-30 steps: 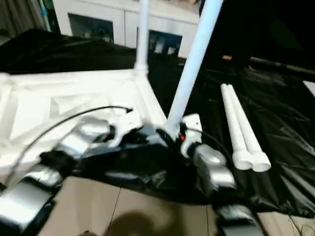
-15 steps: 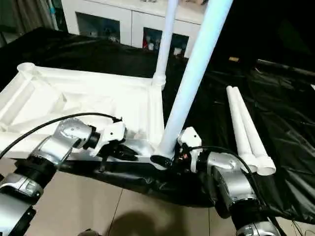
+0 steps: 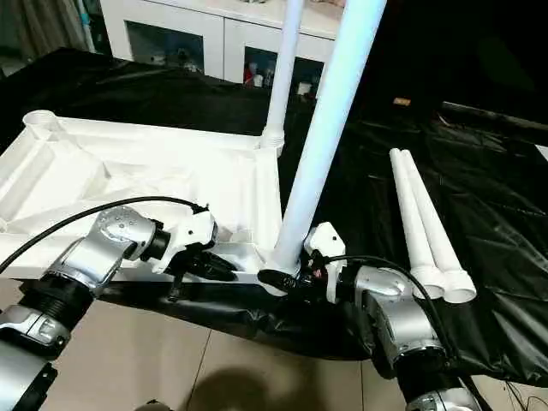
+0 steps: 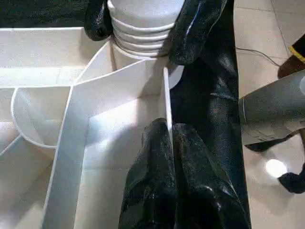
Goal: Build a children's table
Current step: Rotate leg to tighten
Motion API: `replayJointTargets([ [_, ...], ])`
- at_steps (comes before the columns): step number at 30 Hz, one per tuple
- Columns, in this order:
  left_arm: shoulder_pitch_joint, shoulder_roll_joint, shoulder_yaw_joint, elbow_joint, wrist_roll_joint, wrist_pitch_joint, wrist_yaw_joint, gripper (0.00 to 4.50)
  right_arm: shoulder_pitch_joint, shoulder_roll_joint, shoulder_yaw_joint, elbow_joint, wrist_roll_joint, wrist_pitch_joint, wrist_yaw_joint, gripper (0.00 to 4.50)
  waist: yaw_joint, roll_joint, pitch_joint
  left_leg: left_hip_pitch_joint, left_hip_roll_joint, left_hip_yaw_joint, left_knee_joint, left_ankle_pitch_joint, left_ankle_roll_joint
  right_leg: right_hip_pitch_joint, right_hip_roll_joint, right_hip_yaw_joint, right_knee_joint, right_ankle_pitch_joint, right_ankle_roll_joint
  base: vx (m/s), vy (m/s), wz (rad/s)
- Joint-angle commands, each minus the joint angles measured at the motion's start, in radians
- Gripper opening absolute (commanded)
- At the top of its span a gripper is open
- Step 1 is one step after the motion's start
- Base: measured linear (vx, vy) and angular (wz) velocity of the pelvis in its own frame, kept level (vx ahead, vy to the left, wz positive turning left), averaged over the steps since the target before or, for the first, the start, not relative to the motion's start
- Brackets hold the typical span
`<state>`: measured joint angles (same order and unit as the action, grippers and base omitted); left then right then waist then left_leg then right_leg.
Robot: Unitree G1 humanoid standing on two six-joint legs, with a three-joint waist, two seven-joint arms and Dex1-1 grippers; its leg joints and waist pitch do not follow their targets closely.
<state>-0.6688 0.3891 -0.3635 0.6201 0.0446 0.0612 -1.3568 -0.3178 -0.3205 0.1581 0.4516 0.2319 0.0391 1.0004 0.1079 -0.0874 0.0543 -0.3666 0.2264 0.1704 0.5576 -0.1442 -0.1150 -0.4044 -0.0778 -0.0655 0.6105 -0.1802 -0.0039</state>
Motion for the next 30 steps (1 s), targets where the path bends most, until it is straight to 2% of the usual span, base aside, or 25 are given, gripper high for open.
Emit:
replayJointTargets([
  [1, 0.018, -0.002, -0.028, -0.032, -0.017, 0.006, -0.073, 0.0, 0.0, 0.008, -0.048, 0.039, -0.012, 0.011, -0.09, 2.69, 0.002, 0.009, -0.064, 0.009, 0.007, 0.008, -0.058, -0.277, 0.028, 0.047, -0.055, 0.039, -0.073, -0.233, -0.184, 0.0, 0.0, 0.0],
  [3, 0.021, -0.013, -0.019, -0.026, -0.018, 0.009, -0.048, 0.0, -0.012, 0.036, -0.075, 0.09, -0.028, -0.008, -0.188, 2.69, -0.004, 0.009, -0.063, 0.007, 0.006, 0.007, -0.06, -0.282, 0.02, 0.046, -0.056, 0.038, -0.074, -0.244, -0.183, 0.0, 0.0, 0.0],
  [4, 0.018, -0.025, -0.013, -0.014, -0.011, 0.011, -0.013, 0.0, -0.021, 0.053, -0.091, 0.12, -0.037, -0.016, -0.25, 2.69, -0.01, 0.012, -0.062, 0.006, 0.005, 0.005, -0.062, -0.297, 0.009, 0.047, -0.056, 0.037, -0.076, -0.272, -0.176, 0.0, 0.0, 0.0],
  [5, 0.011, -0.04, -0.006, 0.005, 0.002, 0.011, 0.034, 0.0, -0.033, 0.07, -0.106, 0.15, -0.048, -0.027, -0.316, 2.69, -0.012, 0.012, -0.062, 0.008, 0.006, 0.005, -0.062, -0.305, 0.003, 0.043, -0.057, 0.037, -0.077, -0.284, -0.173, 0.0, 0.0, 0.0],
  [6, -0.01, -0.072, 0.005, 0.053, 0.027, 0.025, 0.131, 0.0, -0.057, 0.106, -0.136, 0.199, -0.053, -0.026, -0.429, 2.69, -0.021, 0.012, -0.06, 0.013, 0.005, 0.003, -0.062, -0.338, -0.012, 0.039, -0.056, 0.036, -0.082, -0.339, -0.168, 0.0, 0.0, 0.0],
  [8, -0.018, -0.085, 0.008, 0.071, 0.035, 0.03, 0.164, 0.0, -0.066, 0.119, -0.146, 0.215, -0.051, -0.021, -0.466, 2.68, -0.022, 0.013, -0.059, 0.015, 0.004, 0.003, -0.061, -0.354, -0.018, 0.037, -0.056, 0.037, -0.086, -0.368, -0.16, 0.0, 0.0, 0.0],
  [10, -0.05, -0.135, 0.027, 0.119, 0.044, 0.045, 0.271, 0.0, -0.117, 0.165, -0.179, 0.283, -0.051, 0.001, -0.621, 2.68, -0.023, 0.012, -0.057, 0.017, 0.002, 0.001, -0.06, -0.385, -0.019, 0.033, -0.058, 0.035, -0.094, -0.43, -0.14, 0.0, 0.0, 0.0],
  [12, -0.071, -0.162, 0.037, 0.146, 0.05, 0.053, 0.337, 0.0, -0.145, 0.188, -0.191, 0.316, -0.054, 0.001, -0.695, 2.68, -0.025, 0.013, -0.058, 0.019, 0.002, 0.0, -0.059, -0.394, -0.023, 0.029, -0.057, 0.036, -0.095, -0.444, -0.132, 0.0, 0.0, 0.0],
  [13, -0.103, -0.2, 0.05, 0.189, 0.061, 0.076, 0.427, 0.0, -0.192, 0.222, -0.21, 0.37, -0.052, -0.012, -0.8, 2.68, -0.026, 0.014, -0.06, 0.02, 0.001, 0.001, -0.058, -0.396, -0.026, 0.027, -0.057, 0.036, -0.094, -0.44, -0.13, 0.0, 0.0, 0.0],
  [15, -0.147, -0.251, 0.084, 0.257, 0.066, 0.103, 0.552, 0.0, -0.254, 0.263, -0.227, 0.434, -0.038, -0.052, -0.861, 2.68, -0.027, 0.014, -0.061, 0.022, 0.0, 0.001, -0.056, -0.4, -0.031, 0.025, -0.056, 0.035, -0.094, -0.435, -0.128, 0.0, 0.0, 0.0],
  [17, -0.162, -0.265, 0.088, 0.285, 0.074, 0.105, 0.583, 0.0, -0.273, 0.273, -0.217, 0.447, -0.045, -0.073, -0.854, 2.68, -0.02, 0.014, -0.063, 0.022, -0.001, 0.003, -0.054, -0.389, -0.02, 0.027, -0.054, 0.035, -0.095, -0.397, -0.129, 0.0, 0.0, 0.0],
  [19, -0.168, -0.269, 0.085, 0.295, 0.083, 0.099, 0.594, 0.0, -0.278, 0.277, -0.209, 0.447, -0.047, -0.081, -0.836, 2.68, -0.016, 0.013, -0.066, 0.01, -0.001, 0.004, -0.056, -0.336, -0.002, 0.037, -0.052, 0.037, -0.085, -0.298, -0.144, 0.0, 0.0, 0.0],
  [20, -0.171, -0.27, 0.08, 0.3, 0.089, 0.092, 0.59, 0.0, -0.275, 0.283, -0.206, 0.434, -0.033, -0.085, -0.771, 2.68, -0.015, 0.014, -0.068, 0.01, -0.002, 0.005, -0.054, -0.325, 0.004, 0.04, -0.051, 0.038, -0.082, -0.272, -0.149, 0.0, 0.0, 0.0],
  [21, -0.172, -0.271, 0.078, 0.302, 0.09, 0.09, 0.584, 0.0, -0.272, 0.286, -0.207, 0.429, -0.024, -0.086, -0.744, 3.03, -0.013, 0.013, -0.069, 0.009, 0.0, 0.007, -0.053, -0.298, 0.014, 0.043, -0.051, 0.038, -0.077, -0.224, -0.161, 0.0, 0.0, 0.0],
  [22, -0.171, -0.269, 0.072, 0.301, 0.093, 0.085, 0.569, 0.0, -0.266, 0.287, -0.212, 0.417, -0.012, -0.091, -0.715, 3.24, -0.01, 0.02, -0.069, 0.008, -0.001, 0.008, -0.052, -0.287, 0.022, 0.045, -0.052, 0.039, -0.076, -0.197, -0.172, 0.0, 0.0, 0.0],
  [26, -0.166, -0.253, 0.054, 0.295, 0.095, 0.074, 0.515, 0.0, -0.247, 0.265, -0.208, 0.391, -0.014, -0.114, -0.672, 3.59, -0.009, 0.019, -0.071, 0.004, -0.001, 0.008, -0.052, -0.257, 0.032, 0.051, -0.052, 0.037, -0.071, -0.164, -0.188, 0.0, 0.0, 0.0],
  [27, -0.158, -0.238, 0.042, 0.284, 0.093, 0.05, 0.465, 0.0, -0.233, 0.239, -0.189, 0.369, -0.024, -0.116, -0.627, 3.7, -0.008, 0.018, -0.069, 0.005, -0.002, 0.007, -0.053, -0.26, 0.031, 0.052, -0.051, 0.035, -0.074, -0.181, -0.186, 0.0, 0.0, 0.0],
  [29, -0.154, -0.232, 0.036, 0.279, 0.092, 0.043, 0.449, 0.0, -0.229, 0.231, -0.182, 0.364, -0.027, -0.117, -0.612, 3.86, -0.009, 0.018, -0.068, 0.005, -0.001, 0.008, -0.054, -0.27, 0.031, 0.052, -0.052, 0.037, -0.076, -0.198, -0.185, 0.0, 0.0, 0.0],
  [30, -0.139, -0.209, 0.017, 0.251, 0.09, 0.036, 0.385, 0.0, -0.201, 0.194, -0.157, 0.319, -0.026, -0.112, -0.536, 3.86, -0.008, 0.019, -0.069, 0.006, -0.001, 0.007, -0.054, -0.273, 0.032, 0.052, -0.052, 0.036, -0.077, -0.205, -0.186, 0.0, 0.0, 0.0],
])
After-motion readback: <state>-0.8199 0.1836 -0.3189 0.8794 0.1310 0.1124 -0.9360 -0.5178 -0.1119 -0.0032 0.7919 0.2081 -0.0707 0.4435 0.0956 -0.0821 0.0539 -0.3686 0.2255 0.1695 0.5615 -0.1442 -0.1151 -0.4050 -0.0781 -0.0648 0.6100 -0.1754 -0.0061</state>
